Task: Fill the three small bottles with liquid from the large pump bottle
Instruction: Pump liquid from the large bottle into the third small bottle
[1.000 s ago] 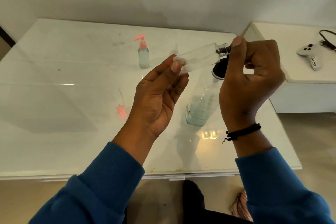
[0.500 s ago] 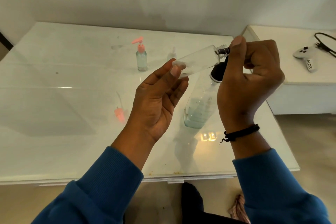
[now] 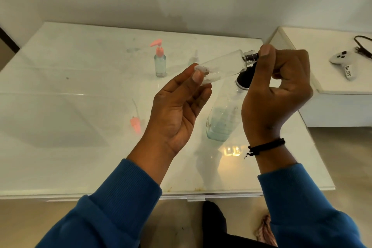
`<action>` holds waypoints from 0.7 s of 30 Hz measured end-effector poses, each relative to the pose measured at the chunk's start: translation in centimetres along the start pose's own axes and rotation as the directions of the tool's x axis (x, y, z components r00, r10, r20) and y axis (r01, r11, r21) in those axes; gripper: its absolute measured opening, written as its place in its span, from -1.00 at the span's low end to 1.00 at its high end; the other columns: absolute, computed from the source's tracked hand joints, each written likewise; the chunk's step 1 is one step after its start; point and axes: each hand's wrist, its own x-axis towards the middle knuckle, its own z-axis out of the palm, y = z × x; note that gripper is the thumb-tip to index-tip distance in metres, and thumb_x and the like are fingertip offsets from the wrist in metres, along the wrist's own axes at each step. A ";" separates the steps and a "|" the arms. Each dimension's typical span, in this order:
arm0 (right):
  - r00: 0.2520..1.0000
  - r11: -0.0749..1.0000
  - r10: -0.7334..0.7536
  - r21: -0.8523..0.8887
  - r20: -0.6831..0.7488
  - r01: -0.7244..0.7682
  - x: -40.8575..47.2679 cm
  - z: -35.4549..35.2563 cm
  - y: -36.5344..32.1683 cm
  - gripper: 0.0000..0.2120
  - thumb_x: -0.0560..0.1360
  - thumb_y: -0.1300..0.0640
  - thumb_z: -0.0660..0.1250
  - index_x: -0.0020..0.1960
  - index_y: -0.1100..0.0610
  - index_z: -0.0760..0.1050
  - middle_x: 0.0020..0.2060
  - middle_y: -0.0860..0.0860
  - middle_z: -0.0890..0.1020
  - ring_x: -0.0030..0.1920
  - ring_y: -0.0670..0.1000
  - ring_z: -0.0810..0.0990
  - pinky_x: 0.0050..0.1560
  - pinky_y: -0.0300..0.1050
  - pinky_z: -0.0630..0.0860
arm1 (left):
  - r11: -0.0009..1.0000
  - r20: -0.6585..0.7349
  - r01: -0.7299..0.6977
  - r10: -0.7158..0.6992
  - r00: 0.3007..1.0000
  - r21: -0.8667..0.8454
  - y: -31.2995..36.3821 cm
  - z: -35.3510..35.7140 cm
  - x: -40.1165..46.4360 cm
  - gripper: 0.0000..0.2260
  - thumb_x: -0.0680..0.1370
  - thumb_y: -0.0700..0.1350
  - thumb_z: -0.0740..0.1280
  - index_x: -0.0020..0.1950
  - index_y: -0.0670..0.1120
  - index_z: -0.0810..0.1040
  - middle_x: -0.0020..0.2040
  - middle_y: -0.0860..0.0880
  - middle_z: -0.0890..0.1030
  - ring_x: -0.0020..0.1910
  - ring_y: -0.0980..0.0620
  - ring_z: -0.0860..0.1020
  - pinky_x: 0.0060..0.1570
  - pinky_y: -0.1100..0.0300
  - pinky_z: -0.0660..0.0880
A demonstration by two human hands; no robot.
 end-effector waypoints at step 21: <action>1.000 0.998 -0.011 -0.060 -0.015 0.010 -0.2 0.1 -0.3 -0.73 0.61 0.28 0.33 -0.27 0.28 0.53 -0.36 0.12 0.50 -0.24 -0.20 0.37 -0.19 -0.44 0.30 | 1.000 0.000 0.009 -0.009 1.000 0.018 -0.1 0.0 -0.1 -0.75 0.40 -0.16 0.43 0.07 -0.13 0.65 0.02 -0.08 0.71 -0.10 0.03 0.68 -0.13 0.24 0.62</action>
